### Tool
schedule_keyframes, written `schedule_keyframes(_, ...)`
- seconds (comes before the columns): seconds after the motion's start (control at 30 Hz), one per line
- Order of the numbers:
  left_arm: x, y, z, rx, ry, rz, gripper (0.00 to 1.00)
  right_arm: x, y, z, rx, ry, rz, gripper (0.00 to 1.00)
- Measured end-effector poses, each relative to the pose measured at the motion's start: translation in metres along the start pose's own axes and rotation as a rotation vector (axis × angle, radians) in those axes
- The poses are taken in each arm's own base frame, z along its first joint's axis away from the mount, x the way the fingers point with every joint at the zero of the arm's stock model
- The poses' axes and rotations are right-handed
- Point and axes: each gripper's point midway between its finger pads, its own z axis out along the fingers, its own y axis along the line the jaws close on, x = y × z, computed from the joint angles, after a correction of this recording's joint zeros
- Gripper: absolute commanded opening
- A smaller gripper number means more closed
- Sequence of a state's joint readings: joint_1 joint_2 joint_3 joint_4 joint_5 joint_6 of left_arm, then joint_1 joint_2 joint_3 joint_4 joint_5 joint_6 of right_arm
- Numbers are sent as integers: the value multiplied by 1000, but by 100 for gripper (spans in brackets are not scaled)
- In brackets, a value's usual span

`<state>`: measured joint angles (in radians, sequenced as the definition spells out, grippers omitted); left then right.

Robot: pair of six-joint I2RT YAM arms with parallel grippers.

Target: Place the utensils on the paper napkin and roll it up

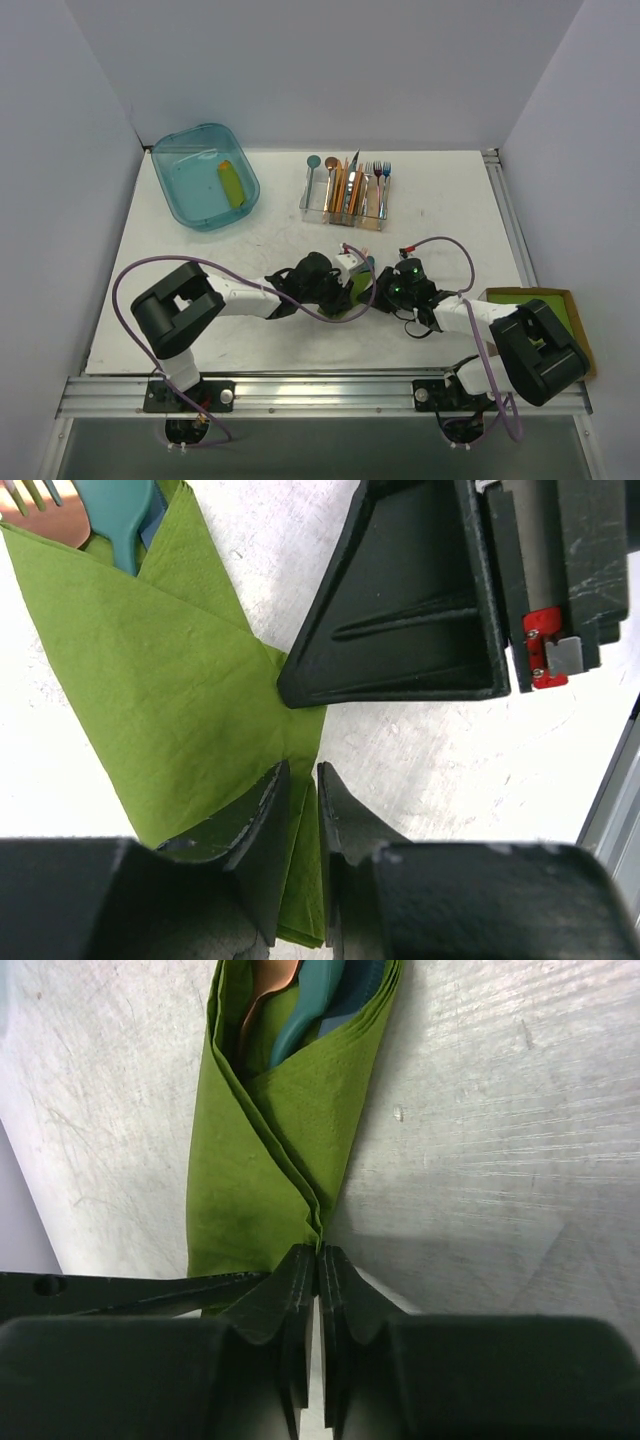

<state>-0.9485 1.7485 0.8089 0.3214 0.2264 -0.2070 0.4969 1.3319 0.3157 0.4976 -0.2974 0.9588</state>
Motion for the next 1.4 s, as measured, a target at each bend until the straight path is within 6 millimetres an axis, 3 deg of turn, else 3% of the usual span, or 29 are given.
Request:
schedule_keyframes(0.17, -4, 0, -10, -12, -18, 2, 38, 0, 0, 0, 2, 1, 3, 0)
schedule_keyframes(0.3, -24, -1, -33, -53, -74, 17, 65, 0, -1, 0, 7, 4, 3, 0)
schedule_keyframes(0.33, -31, -1, -41, -67, -97, 21, 77, 0, -1, 0, 8, 5, 3, 0)
schedule_keyframes(0.43, -49, 0, -67, -114, -171, 34, 83, -2, 3, 0, 6, 3, 3, 0)
schedule_keyframes(0.57, -53, 5, -79, -175, -192, 50, 84, -9, 13, 0, -7, -6, -1, 0)
schedule_keyframes(0.83, 6, 24, -58, -300, 8, 77, 88, -15, 23, -2, -19, -15, -5, 0)
schedule_keyframes(0.93, 19, 32, -50, -335, 61, 79, 90, -15, 24, -3, -18, -14, -7, 0)
schedule_keyframes(1.23, 6, 38, -40, -378, 53, 82, 91, -14, 21, -3, -8, -7, -5, 0)
schedule_keyframes(1.4, 9, 40, -34, -382, 68, 82, 87, -13, 20, -4, -5, -5, -4, 0)
